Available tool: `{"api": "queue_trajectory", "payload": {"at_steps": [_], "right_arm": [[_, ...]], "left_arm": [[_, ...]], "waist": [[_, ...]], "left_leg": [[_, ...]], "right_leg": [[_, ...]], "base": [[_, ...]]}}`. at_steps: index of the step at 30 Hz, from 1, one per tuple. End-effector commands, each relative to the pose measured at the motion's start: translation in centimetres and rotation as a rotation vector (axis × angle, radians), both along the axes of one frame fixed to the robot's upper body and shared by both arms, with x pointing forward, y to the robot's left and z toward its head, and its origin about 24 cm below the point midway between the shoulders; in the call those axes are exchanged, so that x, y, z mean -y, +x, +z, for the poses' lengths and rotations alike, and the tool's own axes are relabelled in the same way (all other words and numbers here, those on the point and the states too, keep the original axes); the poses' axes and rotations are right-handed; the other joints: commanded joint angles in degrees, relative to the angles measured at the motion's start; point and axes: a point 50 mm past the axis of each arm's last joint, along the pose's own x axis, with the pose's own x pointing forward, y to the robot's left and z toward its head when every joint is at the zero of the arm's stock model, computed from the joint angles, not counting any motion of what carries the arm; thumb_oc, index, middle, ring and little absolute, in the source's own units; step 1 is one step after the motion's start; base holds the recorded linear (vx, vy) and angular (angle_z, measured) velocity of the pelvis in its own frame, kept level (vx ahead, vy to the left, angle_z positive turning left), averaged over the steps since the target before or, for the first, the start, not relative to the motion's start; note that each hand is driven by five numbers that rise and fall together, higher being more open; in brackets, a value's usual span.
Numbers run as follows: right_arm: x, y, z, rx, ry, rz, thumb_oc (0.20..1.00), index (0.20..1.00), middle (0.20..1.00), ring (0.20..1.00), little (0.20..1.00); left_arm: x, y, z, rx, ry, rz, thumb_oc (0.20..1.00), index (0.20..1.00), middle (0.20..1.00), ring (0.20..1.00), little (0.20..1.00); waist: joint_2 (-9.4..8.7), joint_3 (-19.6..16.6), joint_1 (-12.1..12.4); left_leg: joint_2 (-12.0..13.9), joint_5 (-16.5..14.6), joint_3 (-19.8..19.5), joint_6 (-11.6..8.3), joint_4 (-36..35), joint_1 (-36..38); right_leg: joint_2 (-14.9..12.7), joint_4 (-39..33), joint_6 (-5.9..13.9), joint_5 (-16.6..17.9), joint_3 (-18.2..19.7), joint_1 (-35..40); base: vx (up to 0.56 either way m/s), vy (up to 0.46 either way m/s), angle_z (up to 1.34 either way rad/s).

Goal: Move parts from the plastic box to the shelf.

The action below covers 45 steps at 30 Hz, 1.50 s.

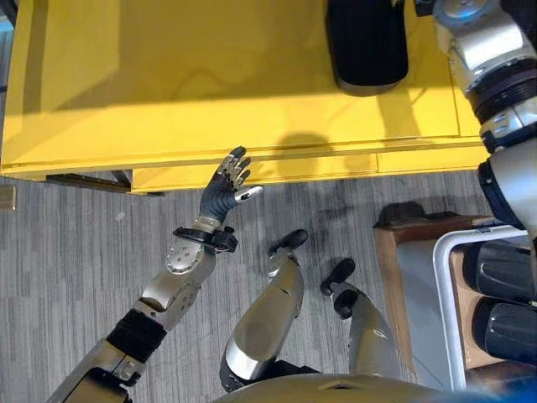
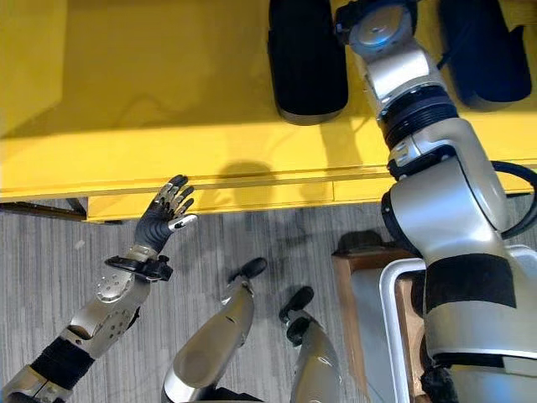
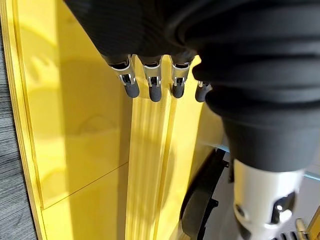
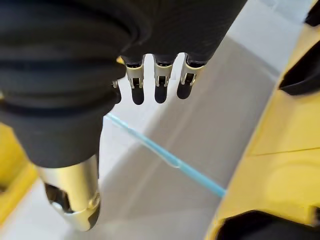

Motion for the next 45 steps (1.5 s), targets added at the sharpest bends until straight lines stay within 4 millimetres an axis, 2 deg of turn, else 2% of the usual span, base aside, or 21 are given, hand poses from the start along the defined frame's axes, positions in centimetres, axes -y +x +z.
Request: {"api": "queue_trajectory", "payload": {"at_steps": [1, 4, 7, 8, 12, 13, 14, 16, 17, 18, 19, 20, 22, 23, 24, 27, 28, 33, 37, 43, 45], "right_arm": [[-0.6, -0.8, -0.4, 0.106, -0.028, 0.017, 1.0, 1.0, 1.0, 1.0, 1.0], [-2.1, -1.4, -2.3, 0.117, -0.016, 0.137, 1.0, 1.0, 1.0, 1.0, 1.0], [-2.3, -1.7, -3.9, 0.108, -0.018, 0.171, 1.0, 1.0, 1.0, 1.0, 1.0], [-2.3, -1.8, -4.5, 0.107, -0.012, 0.188, 1.0, 1.0, 1.0, 1.0, 1.0], [-3.2, -2.1, -8.3, 0.039, 0.05, 0.299, 1.0, 1.0, 1.0, 1.0, 1.0], [-3.8, -2.3, -9.1, 0.019, 0.043, 0.338, 1.0, 1.0, 1.0, 1.0, 1.0], [-4.0, -2.8, -10.0, 0.005, 0.042, 0.379, 1.0, 1.0, 1.0, 1.0, 1.0], [-3.3, -2.9, -10.2, 0.006, 0.029, 0.367, 1.0, 1.0, 1.0, 1.0, 1.0], [-2.5, -3.1, -10.3, 0.008, 0.017, 0.353, 1.0, 1.0, 1.0, 1.0, 1.0], [-1.0, -3.5, -10.8, 0.012, -0.004, 0.318, 1.0, 1.0, 1.0, 1.0, 1.0], [-0.4, -3.7, -11.4, 0.005, -0.004, 0.298, 1.0, 1.0, 1.0, 1.0, 1.0], [-0.4, -3.7, -11.4, 0.005, -0.005, 0.297, 1.0, 1.0, 1.0, 1.0, 1.0], [0.5, -4.0, -12.4, -0.013, 0.015, 0.278, 1.0, 1.0, 1.0, 1.0, 1.0], [1.0, -4.1, -12.7, -0.013, 0.028, 0.26, 1.0, 1.0, 1.0, 1.0, 1.0], [1.2, -4.2, -12.9, -0.01, 0.04, 0.257, 1.0, 1.0, 1.0, 1.0, 1.0], [1.4, -4.6, -15.4, -0.067, 0.104, 0.268, 1.0, 1.0, 1.0, 1.0, 1.0], [1.5, -4.9, -16.5, -0.087, 0.128, 0.267, 1.0, 1.0, 1.0, 1.0, 1.0], [1.7, -5.5, -18.0, -0.119, 0.13, 0.264, 1.0, 1.0, 1.0, 1.0, 1.0], [1.9, -5.7, -18.5, -0.125, 0.138, 0.253, 1.0, 1.0, 1.0, 1.0, 1.0], [2.4, -6.2, -19.2, -0.127, 0.137, 0.226, 1.0, 1.0, 1.0, 1.0, 1.0], [2.7, -6.8, -20.2, -0.141, 0.128, 0.212, 1.0, 1.0, 1.0, 1.0, 1.0]], "left_arm": [[-0.3, -0.6, 2.2, 0.115, -0.026, -0.014, 1.0, 1.0, 1.0, 1.0, 1.0], [-0.8, -1.0, 1.5, 0.085, -0.029, 0.007, 1.0, 1.0, 1.0, 1.0, 1.0], [-1.0, -1.2, 0.9, 0.061, -0.033, 0.018, 1.0, 1.0, 1.0, 1.0, 1.0], [-1.1, -1.3, 0.7, 0.054, -0.036, 0.024, 1.0, 1.0, 1.0, 1.0, 1.0], [-2.7, -2.3, -1.4, -0.032, -0.049, 0.125, 1.0, 1.0, 1.0, 1.0, 1.0], [-3.5, -2.8, -2.0, -0.059, -0.042, 0.161, 1.0, 1.0, 1.0, 1.0, 1.0], [-5.0, -4.3, -3.4, -0.116, -0.055, 0.243, 1.0, 1.0, 1.0, 1.0, 1.0], [-5.0, -4.4, -3.7, -0.121, -0.066, 0.255, 1.0, 1.0, 1.0, 1.0, 1.0], [-5.0, -4.4, -4.2, -0.141, -0.072, 0.267, 1.0, 1.0, 1.0, 1.0, 1.0], [-4.5, -4.2, -5.2, -0.178, -0.105, 0.277, 1.0, 1.0, 1.0, 1.0, 1.0], [-4.0, -4.1, -5.5, -0.192, -0.126, 0.264, 1.0, 1.0, 1.0, 1.0, 1.0], [-4.0, -4.1, -5.5, -0.192, -0.126, 0.263, 1.0, 1.0, 1.0, 1.0, 1.0], [-3.4, -4.1, -5.5, -0.188, -0.118, 0.23, 1.0, 1.0, 1.0, 1.0, 1.0], [-3.2, -4.0, -5.2, -0.179, -0.103, 0.215, 1.0, 1.0, 1.0, 1.0, 1.0], [-3.1, -4.0, -5.1, -0.174, -0.098, 0.21, 1.0, 1.0, 1.0, 1.0, 1.0], [-3.1, -4.1, -5.0, -0.162, -0.08, 0.218, 1.0, 1.0, 1.0, 1.0, 1.0], [-3.8, -4.2, -4.7, -0.15, -0.055, 0.239, 1.0, 1.0, 1.0, 1.0, 1.0], [-4.7, -5.3, -5.8, -0.2, -0.054, 0.296, 1.0, 1.0, 1.0, 1.0, 1.0], [-4.9, -5.7, -6.3, -0.225, -0.045, 0.299, 1.0, 1.0, 1.0, 1.0, 1.0], [-4.4, -5.6, -6.0, -0.211, -0.031, 0.28, 1.0, 1.0, 1.0, 1.0, 1.0], [-3.9, -5.4, -5.7, -0.191, -0.025, 0.264, 1.0, 1.0, 1.0, 1.0, 1.0]], "waist": [[-1.49, -4.37, -0.46], [-1.34, -6.04, -2.01], [-1.26, -7.29, -2.76], [-0.94, -7.54, -2.97], [-1.17, -9.62, -4.13], [-1.09, -10.38, -4.32], [-0.05, -11.97, -4.4], [0.31, -12.18, -5.1], [0.58, -12.34, -6.02], [0.67, -12.75, -8.76], [0.76, -13.11, -10.02], [0.79, -13.16, -9.94], [1.68, -14.43, -11.37], [2.38, -14.87, -11.85], [3.11, -15.47, -12.37], [4.36, -17.45, -13.78], [4.56, -18.73, -13.57], [3.85, -19.82, -12.7], [3.11, -20.3, -11.88], [2.51, -19.81, -11.22], [2.06, -18.87, -10.8]], "left_leg": [[0.69, -5.32, 4.65, 2.95, -0.09, 1.52], [2.3, -3.4, 5.19, 2.49, -3.68, 4.09], [3.47, -2.04, 5.25, 2.15, -6.36, 5.98], [3.58, -0.13, 5.02, 1.81, -7.34, 6.25], [8.05, 2.42, 5.75, 0.37, -13.02, 11.61], [9.75, 3.98, 5.81, -0.35, -15.66, 13.19], [12.28, 8.91, 5.64, -1.92, -21.12, 15.03], [12.18, 9.7, 6.19, -1.97, -21.34, 14.69], [11.69, 9.6, 7.56, -1.73, -20.49, 14.16], [12.94, 7.47, 16.29, -0.49, -17.65, 13.93], [14.68, 6.59, 20.59, -0.07, -16.95, 14.89], [14.67, 6.73, 20.63, -0.02, -16.96, 14.78], [16.49, 6.69, 22.89, -0.48, -17.32, 16.74], [16.63, 7.36, 22.73, -0.78, -17.82, 17.22], [16.17, 6.93, 22.77, -0.27, -19.14, 18.07], [14.15, 5.37, 23.3, 0.71, -21.03, 20.65], [13.31, 4.69, 23.84, 1.15, -21.75, 21.62], [12.41, 3.38, 24.41, 2.04, -21.83, 22.69], [12.26, 3.57, 24.55, 2.03, -22.77, 22.66], [12.52, 4.38, 24.31, 1.62, -23.58, 21.57], [12.67, 5.12, 23.47, 1.18, -23.85, 20.1]], "right_leg": [[-3.69, -1.1, 4.86, -5.37, 2.92, 11.85], [-3.01, -5.18, 4.78, -4.22, 3.03, 14.2], [-2.56, -7.41, 4.8, -3.43, 2.81, 15.8], [-2.61, -8.32, 4.76, -2.04, 2.45, 15.97], [0.09, -10.68, 4.0, -2.29, 3.49, 18.41], [1.36, -11.01, 3.58, -2.66, 3.79, 18.73], [3.75, -13.51, 2.53, -3.05, 3.33, 20.4], [3.91, -14.16, 2.36, -2.9, 3.43, 20.84], [3.69, -14.72, 2.3, -2.69, 3.65, 21.08], [1.99, -15.18, 2.3, -2.03, 2.71, 21.43], [1.14, -15.19, 2.27, -1.83, 2.2, 21.59], [1.14, -15.3, 2.29, -1.62, 2.23, 21.51], [0.25, -15.16, 2.55, -1.4, 1.26, 22.15], [-0.11, -14.69, 2.65, -1.6, 0.96, 22.86], [-0.12, -14.76, 3.15, -1.26, 0.72, 23.41], [-2.06, -14.88, 4.52, 0.14, 1.1, 25.34], [-2.95, -16.35, 5.01, 0.91, 0.98, 26.92], [-3.95, -18.41, 6.04, 2.15, 0.96, 28.64], [-3.82, -19.88, 6.61, 2.82, 0.48, 29.0], [-3.3, -20.87, 6.76, 3.08, -0.6, 28.59], [-2.88, -21.19, 6.76, 3.03, -1.46, 28.12]], "base": [[-0.02, -0.016, -0.18], [0.0, -0.026, -0.09], [-0.02, -0.016, -0.14], [-0.07, -0.004, -0.21], [-0.02, -0.151, -0.24], [-0.09, -0.362, -0.53], [-0.08, -0.304, -0.42], [-0.07, -0.138, -0.11], [-0.14, 0.006, 0.1], [-0.14, 0.072, 0.16], [-0.12, 0.086, 0.6], [-0.04, 0.069, 0.92], [0.03, 0.084, 0.67], [0.08, 0.111, 0.28], [0.12, 0.121, 0.36], [0.13, 0.202, 0.16], [0.12, 0.178, -0.05], [0.08, 0.09, 0.15], [0.04, 0.03, 0.07], [0.0, -0.005, 0.04], [-0.03, -0.037, 0.13]]}}
